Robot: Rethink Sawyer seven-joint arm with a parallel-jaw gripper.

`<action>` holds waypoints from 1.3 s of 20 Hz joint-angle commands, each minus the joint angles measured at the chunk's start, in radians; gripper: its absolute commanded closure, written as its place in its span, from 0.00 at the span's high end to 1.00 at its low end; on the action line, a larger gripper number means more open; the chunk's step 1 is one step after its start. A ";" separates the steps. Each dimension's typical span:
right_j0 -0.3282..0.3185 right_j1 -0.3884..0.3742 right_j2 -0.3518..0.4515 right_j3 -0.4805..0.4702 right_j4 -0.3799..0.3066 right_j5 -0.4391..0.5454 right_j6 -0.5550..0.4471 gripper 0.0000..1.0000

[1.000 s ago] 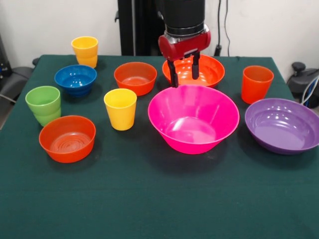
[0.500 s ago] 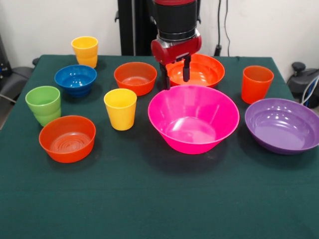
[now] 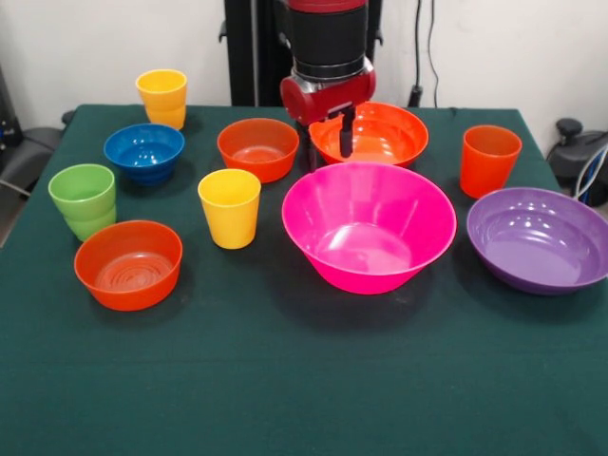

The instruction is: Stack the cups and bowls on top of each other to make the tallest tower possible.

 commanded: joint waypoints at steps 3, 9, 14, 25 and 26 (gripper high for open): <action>-0.012 0.030 0.016 0.028 -0.101 0.149 -0.290 1.00; -0.007 0.035 0.004 0.027 -0.130 0.202 -0.323 1.00; 0.000 0.029 0.012 0.052 -0.138 0.211 -0.299 1.00; 0.011 0.018 0.030 0.098 -0.139 0.211 -0.254 1.00; 0.013 0.022 0.029 0.096 -0.143 0.206 -0.247 1.00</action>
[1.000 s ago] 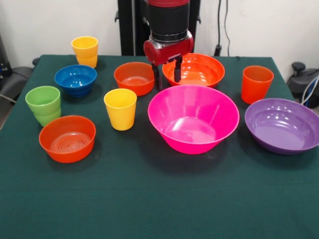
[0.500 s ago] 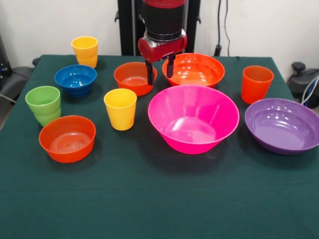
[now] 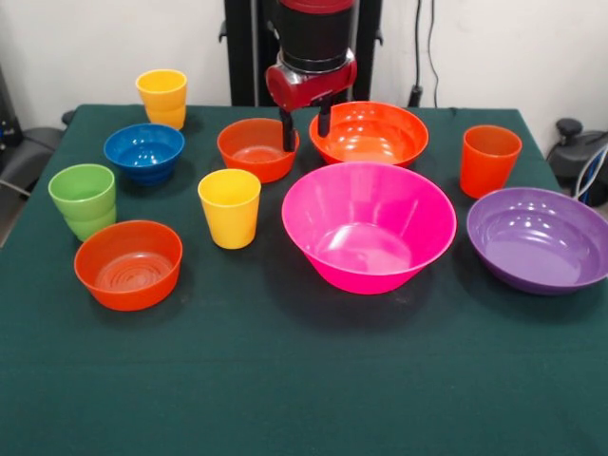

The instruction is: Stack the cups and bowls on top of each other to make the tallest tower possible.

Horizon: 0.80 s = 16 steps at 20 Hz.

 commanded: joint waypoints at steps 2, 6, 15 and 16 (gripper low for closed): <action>0.025 0.031 0.029 0.056 -0.091 0.052 -0.232 1.00; 0.016 0.084 0.069 0.061 -0.063 -0.079 -0.145 1.00; -0.028 0.209 0.116 0.066 -0.067 -0.205 -0.138 1.00; -0.032 0.214 0.116 0.063 -0.075 -0.212 -0.142 1.00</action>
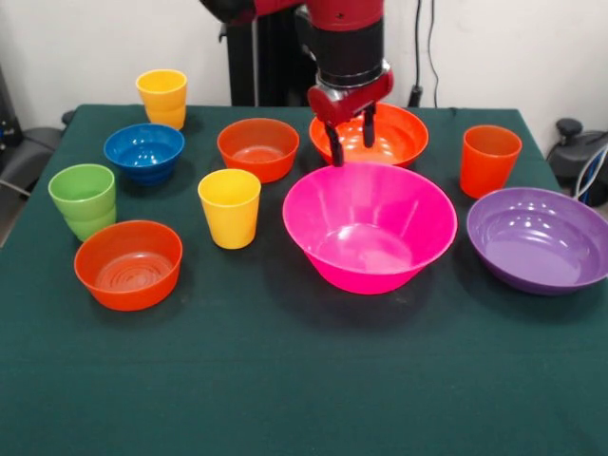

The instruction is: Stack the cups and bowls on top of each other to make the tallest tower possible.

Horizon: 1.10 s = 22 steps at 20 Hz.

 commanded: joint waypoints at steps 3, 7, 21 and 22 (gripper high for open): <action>-0.022 0.128 0.054 0.024 -0.086 -0.080 -0.152 1.00; -0.003 0.131 0.028 0.007 -0.114 -0.056 -0.158 1.00; 0.009 0.103 0.014 0.006 -0.131 -0.008 -0.160 1.00; 0.008 0.103 0.015 0.006 -0.132 -0.008 -0.160 1.00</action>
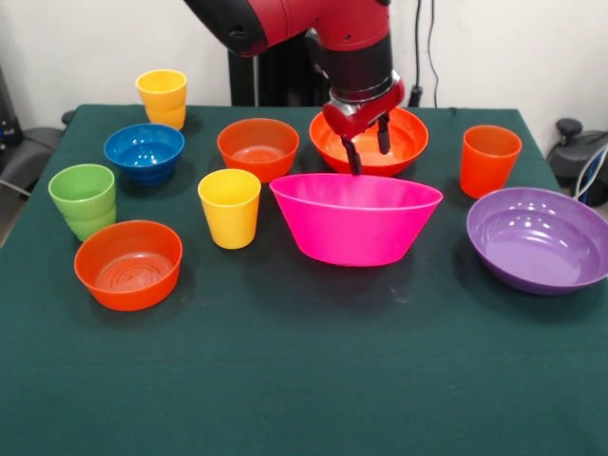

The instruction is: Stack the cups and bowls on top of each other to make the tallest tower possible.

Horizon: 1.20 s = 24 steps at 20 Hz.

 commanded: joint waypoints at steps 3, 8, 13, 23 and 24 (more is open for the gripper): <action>0.027 0.005 -0.001 0.004 -0.089 0.048 -0.167 1.00; 0.006 -0.031 0.013 0.024 -0.061 0.133 -0.245 1.00; -0.027 -0.065 0.026 0.042 -0.053 0.198 -0.322 1.00; -0.055 -0.077 0.047 0.051 -0.073 0.259 -0.354 1.00; -0.052 -0.072 0.043 0.049 -0.084 0.256 -0.351 1.00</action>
